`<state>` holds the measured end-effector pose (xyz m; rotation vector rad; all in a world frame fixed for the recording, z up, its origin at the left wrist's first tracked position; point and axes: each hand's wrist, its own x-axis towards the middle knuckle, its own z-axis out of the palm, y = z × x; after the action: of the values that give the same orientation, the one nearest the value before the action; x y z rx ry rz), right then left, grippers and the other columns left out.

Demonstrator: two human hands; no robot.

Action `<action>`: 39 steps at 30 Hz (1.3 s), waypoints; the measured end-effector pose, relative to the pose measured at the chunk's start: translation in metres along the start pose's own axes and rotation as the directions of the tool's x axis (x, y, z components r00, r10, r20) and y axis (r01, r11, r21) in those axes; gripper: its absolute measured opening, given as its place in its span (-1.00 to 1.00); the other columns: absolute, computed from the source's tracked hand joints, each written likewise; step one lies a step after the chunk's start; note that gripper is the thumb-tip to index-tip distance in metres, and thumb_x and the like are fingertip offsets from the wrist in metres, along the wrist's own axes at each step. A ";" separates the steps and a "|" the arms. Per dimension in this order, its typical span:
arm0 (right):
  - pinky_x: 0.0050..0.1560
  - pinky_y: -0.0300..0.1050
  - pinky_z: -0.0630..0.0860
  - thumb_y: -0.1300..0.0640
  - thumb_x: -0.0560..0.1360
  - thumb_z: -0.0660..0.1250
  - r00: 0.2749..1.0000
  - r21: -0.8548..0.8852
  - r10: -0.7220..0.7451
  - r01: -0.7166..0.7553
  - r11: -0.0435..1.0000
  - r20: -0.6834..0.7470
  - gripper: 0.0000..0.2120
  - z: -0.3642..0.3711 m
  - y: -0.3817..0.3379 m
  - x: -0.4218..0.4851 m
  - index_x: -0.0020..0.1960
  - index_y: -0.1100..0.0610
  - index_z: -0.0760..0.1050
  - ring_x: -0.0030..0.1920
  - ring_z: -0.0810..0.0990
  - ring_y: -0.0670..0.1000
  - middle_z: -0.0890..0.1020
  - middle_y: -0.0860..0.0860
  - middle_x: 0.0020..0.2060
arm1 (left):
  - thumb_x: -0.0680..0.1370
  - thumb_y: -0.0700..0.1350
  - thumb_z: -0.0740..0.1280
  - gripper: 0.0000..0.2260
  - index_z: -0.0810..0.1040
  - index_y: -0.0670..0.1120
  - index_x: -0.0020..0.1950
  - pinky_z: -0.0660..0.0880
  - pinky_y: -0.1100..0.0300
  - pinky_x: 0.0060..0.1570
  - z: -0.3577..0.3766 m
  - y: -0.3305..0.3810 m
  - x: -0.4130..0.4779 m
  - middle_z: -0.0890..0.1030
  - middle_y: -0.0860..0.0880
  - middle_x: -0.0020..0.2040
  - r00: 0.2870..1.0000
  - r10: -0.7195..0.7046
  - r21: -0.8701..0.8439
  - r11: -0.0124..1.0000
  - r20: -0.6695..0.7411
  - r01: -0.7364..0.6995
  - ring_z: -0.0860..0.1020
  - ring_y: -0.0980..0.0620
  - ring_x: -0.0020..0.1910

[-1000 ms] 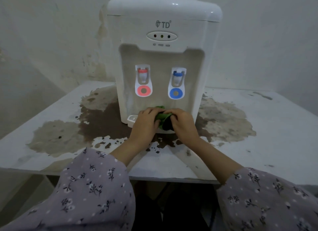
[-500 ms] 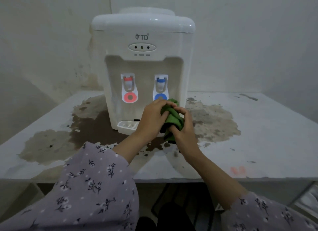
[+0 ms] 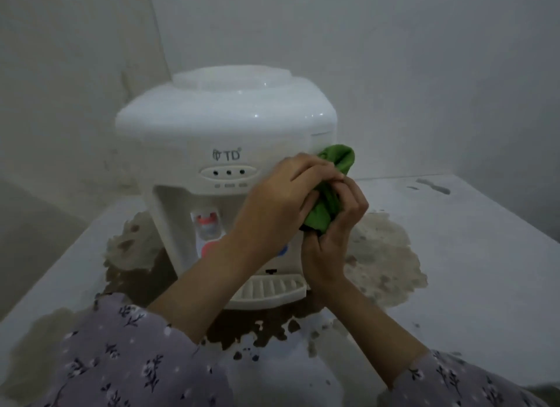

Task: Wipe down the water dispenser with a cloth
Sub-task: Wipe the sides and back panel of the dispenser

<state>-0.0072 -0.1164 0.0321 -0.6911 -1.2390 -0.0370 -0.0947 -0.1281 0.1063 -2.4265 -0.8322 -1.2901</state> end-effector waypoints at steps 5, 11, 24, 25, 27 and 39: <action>0.26 0.13 0.41 0.33 0.50 0.13 0.997 -0.096 -0.018 0.025 0.995 0.070 -0.58 0.011 -0.025 0.019 0.32 0.08 0.19 0.28 0.32 0.19 0.26 0.11 0.26 | 0.55 -0.18 0.25 -0.79 0.59 -0.22 0.11 0.53 0.12 0.03 -0.038 0.002 0.019 0.59 -0.16 0.04 1.000 0.014 0.032 0.999 0.018 -0.015 0.55 -0.06 0.03; 0.35 0.14 0.30 0.09 0.62 0.10 0.959 -0.178 -0.121 0.170 0.969 0.258 -0.65 0.034 -0.067 0.042 0.37 0.09 0.14 0.42 0.23 0.17 0.23 0.05 0.39 | 0.54 -0.10 0.28 -0.82 0.52 -0.08 0.12 0.43 0.14 0.01 -0.088 -0.013 0.019 0.61 -0.12 -0.01 0.990 -0.060 0.149 0.986 -0.128 0.079 0.51 -0.03 0.01; 0.41 0.03 0.25 0.17 0.58 0.16 0.976 -0.268 0.038 0.021 0.963 0.213 -0.73 0.039 -0.066 0.065 0.27 0.07 0.33 0.45 0.20 0.11 0.31 0.02 0.36 | 0.55 0.02 0.14 -0.62 0.40 -0.08 0.32 0.19 0.04 0.35 -0.086 -0.015 0.033 0.49 -0.08 0.28 0.946 -0.317 0.208 0.931 0.058 0.300 0.34 -0.05 0.34; 0.41 0.03 0.26 0.12 0.61 0.13 0.981 -0.253 0.055 -0.006 0.967 0.186 -0.76 0.036 -0.062 0.070 0.26 0.07 0.34 0.43 0.22 0.12 0.32 0.02 0.35 | 0.57 0.07 0.11 -0.60 0.41 -0.09 0.32 0.18 0.03 0.37 -0.082 -0.012 0.038 0.48 -0.08 0.29 0.939 -0.335 0.214 0.926 0.078 0.312 0.33 -0.05 0.36; 0.39 -0.01 0.29 0.10 0.61 0.11 0.986 -0.222 0.105 -0.075 0.972 0.128 -0.77 0.029 -0.054 0.082 0.24 0.07 0.36 0.39 0.29 0.11 0.35 0.01 0.32 | 0.59 0.15 0.02 -0.55 0.41 -0.08 0.33 0.12 0.04 0.40 -0.074 -0.008 0.049 0.46 -0.08 0.32 0.920 -0.372 0.236 0.911 0.123 0.337 0.31 -0.06 0.38; 0.17 -0.24 0.43 0.06 0.57 0.10 0.881 0.173 0.412 -0.454 0.874 0.232 -0.78 0.006 0.003 0.137 0.19 -0.08 0.37 0.15 0.49 -0.10 0.50 0.02 0.12 | 0.55 0.22 -0.07 -0.48 0.40 -0.02 0.32 0.06 -0.01 0.42 -0.002 0.005 0.124 0.52 -0.01 0.23 0.801 -0.588 0.367 0.774 0.112 0.517 0.42 -0.03 0.27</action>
<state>0.0367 -0.0648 0.1511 -0.7752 -1.2175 0.5482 -0.0387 -0.0884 0.2094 -2.1491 -1.7837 -0.9383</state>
